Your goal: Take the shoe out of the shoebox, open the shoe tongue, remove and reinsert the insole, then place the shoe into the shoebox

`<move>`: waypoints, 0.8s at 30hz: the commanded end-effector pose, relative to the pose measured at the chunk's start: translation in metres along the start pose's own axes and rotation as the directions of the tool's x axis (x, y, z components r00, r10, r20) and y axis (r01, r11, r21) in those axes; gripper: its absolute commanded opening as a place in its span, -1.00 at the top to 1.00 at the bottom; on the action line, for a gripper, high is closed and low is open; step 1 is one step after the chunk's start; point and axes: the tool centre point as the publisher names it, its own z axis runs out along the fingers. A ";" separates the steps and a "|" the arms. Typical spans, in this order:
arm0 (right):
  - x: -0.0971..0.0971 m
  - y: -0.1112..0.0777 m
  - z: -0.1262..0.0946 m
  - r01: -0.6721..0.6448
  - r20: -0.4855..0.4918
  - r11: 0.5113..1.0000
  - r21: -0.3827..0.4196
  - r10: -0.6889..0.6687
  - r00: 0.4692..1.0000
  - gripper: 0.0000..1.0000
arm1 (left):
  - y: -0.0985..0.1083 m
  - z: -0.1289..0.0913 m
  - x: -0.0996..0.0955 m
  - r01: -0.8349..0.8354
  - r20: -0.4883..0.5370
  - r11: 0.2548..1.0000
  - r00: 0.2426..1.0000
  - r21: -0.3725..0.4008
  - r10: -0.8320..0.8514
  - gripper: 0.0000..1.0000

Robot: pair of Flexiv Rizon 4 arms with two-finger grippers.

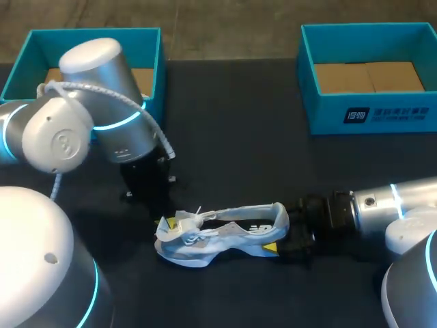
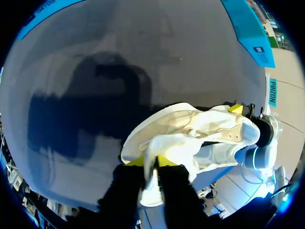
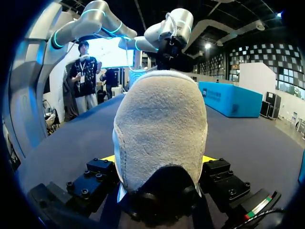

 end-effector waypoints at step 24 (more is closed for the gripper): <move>0.000 0.000 0.001 -0.001 0.000 1.000 0.005 0.001 1.000 1.00 | 0.028 -0.120 0.059 -0.410 -0.050 0.904 0.907 0.124 0.419 -0.62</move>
